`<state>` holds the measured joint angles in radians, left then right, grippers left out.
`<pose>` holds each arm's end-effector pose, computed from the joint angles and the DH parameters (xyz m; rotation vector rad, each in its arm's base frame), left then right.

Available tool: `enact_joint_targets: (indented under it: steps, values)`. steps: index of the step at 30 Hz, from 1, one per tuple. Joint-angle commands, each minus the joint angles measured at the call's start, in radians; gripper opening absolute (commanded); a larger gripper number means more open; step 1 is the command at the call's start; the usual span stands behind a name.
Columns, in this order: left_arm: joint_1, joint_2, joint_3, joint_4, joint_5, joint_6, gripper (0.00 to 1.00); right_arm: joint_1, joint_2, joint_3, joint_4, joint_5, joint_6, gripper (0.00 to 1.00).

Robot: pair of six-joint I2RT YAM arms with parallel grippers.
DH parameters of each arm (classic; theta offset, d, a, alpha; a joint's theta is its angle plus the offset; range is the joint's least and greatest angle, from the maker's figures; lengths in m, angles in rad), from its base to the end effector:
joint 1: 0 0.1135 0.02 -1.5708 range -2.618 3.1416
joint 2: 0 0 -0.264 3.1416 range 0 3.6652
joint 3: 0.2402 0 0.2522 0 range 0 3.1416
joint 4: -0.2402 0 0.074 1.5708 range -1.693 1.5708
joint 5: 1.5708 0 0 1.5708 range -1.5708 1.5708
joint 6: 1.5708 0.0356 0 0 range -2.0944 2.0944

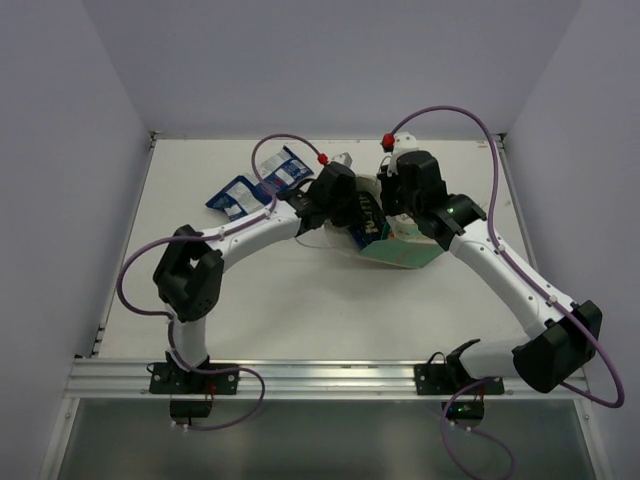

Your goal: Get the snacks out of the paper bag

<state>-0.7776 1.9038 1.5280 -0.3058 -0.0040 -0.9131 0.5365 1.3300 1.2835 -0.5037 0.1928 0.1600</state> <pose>0.3146 -0.3095 0.2599 -0.1656 2.4067 -0.8567 0.2591 0.1461 0.3615 -0.2832 2.0978 0.2116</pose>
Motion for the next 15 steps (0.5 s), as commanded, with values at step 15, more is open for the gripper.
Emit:
enact_joint_targets:
  steps: [15]
  values:
    - [0.397,-0.609,-0.006,-0.331,0.022,0.313,0.00,-0.024,-0.045,-0.041,-0.045,0.105,0.010,0.00]
